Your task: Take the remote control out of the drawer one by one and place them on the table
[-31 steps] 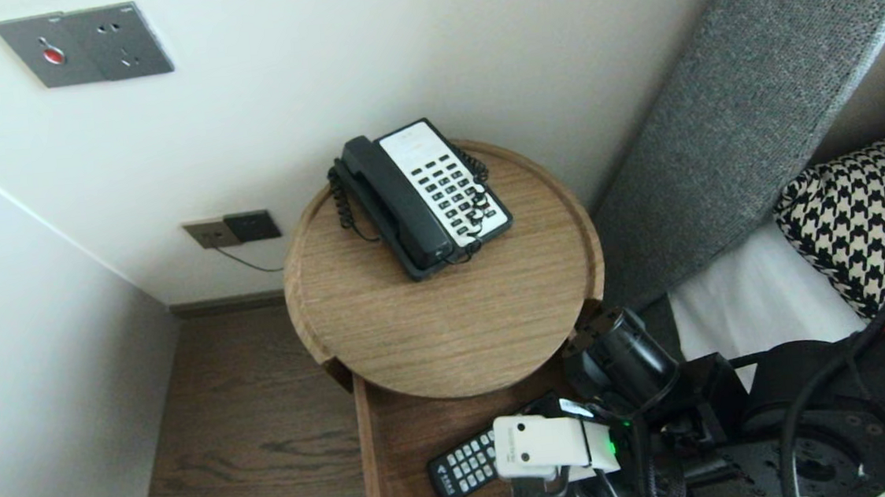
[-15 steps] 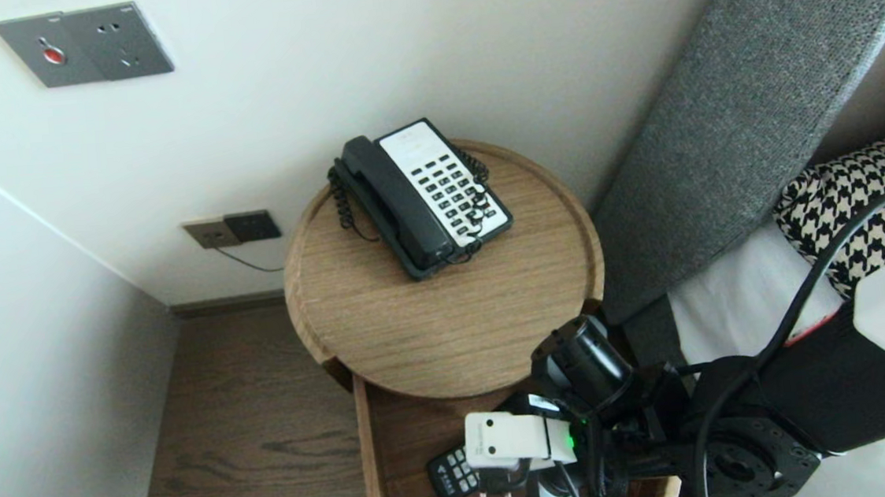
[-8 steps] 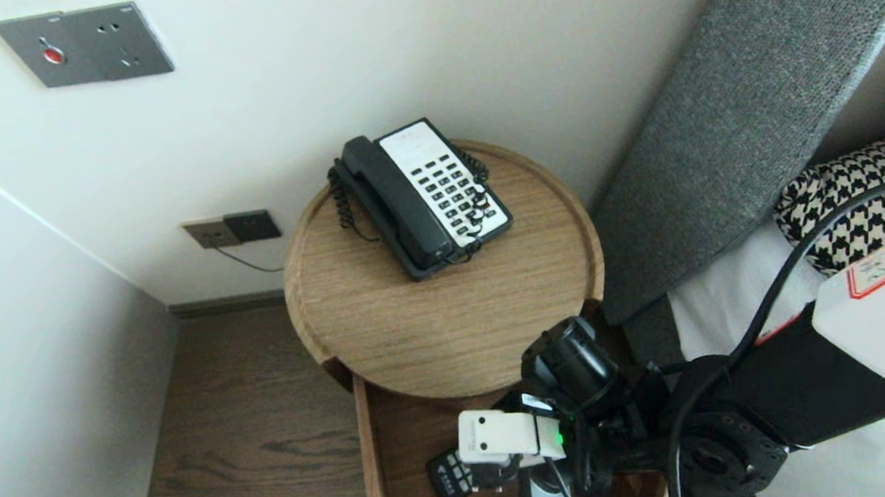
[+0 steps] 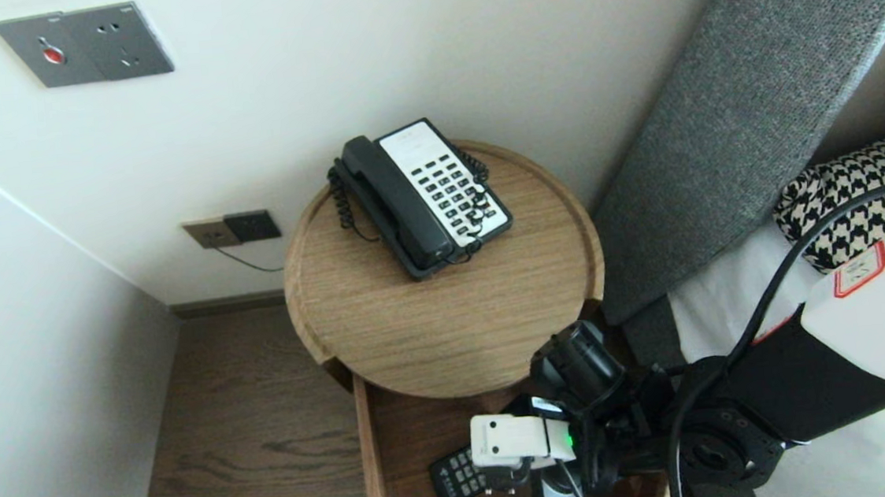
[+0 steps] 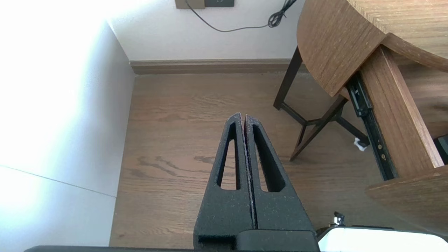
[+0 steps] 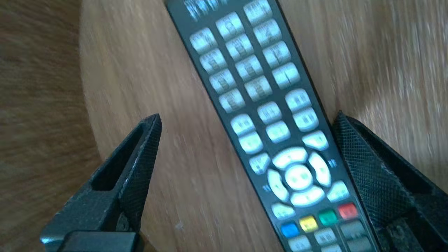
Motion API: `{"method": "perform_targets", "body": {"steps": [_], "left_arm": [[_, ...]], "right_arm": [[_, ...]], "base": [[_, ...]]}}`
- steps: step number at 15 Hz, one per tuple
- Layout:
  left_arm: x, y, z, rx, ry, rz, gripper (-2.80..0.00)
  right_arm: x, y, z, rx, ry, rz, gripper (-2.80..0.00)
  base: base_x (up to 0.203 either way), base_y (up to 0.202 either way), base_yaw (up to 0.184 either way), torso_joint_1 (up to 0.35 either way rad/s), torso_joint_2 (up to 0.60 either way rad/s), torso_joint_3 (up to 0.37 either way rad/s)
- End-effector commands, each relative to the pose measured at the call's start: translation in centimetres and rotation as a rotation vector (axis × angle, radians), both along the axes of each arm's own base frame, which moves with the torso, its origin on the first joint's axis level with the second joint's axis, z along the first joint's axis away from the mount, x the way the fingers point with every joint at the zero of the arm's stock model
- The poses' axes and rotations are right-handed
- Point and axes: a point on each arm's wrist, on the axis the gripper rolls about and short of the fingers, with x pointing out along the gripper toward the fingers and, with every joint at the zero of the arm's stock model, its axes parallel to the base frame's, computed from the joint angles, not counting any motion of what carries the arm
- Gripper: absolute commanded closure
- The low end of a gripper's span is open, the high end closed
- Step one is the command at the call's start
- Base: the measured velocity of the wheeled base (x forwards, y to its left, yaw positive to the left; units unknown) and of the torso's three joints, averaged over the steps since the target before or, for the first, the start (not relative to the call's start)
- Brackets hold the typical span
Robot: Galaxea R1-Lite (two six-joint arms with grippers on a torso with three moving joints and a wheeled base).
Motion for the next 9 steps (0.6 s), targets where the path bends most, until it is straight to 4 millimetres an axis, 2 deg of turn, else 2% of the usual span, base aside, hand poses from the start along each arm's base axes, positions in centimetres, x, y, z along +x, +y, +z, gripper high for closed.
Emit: {"method": "perform_targets", "body": {"steps": [1, 9], "left_arm": [[0.0, 0.0, 0.0, -0.001, -0.002, 0.001, 0.0], [0.0, 0.0, 0.0, -0.001, -0.002, 0.001, 0.0]], "right_arm": [[0.4, -0.8, 0.0, -0.009, -0.007, -0.012, -2.8], [1.0, -2.4, -0.5, -0.036, -0.008, -0.037, -2.8]], "base": [[0.0, 0.0, 0.0, 0.0, 0.0, 0.0], [0.0, 0.0, 0.0, 0.0, 0.0, 0.0]]}}
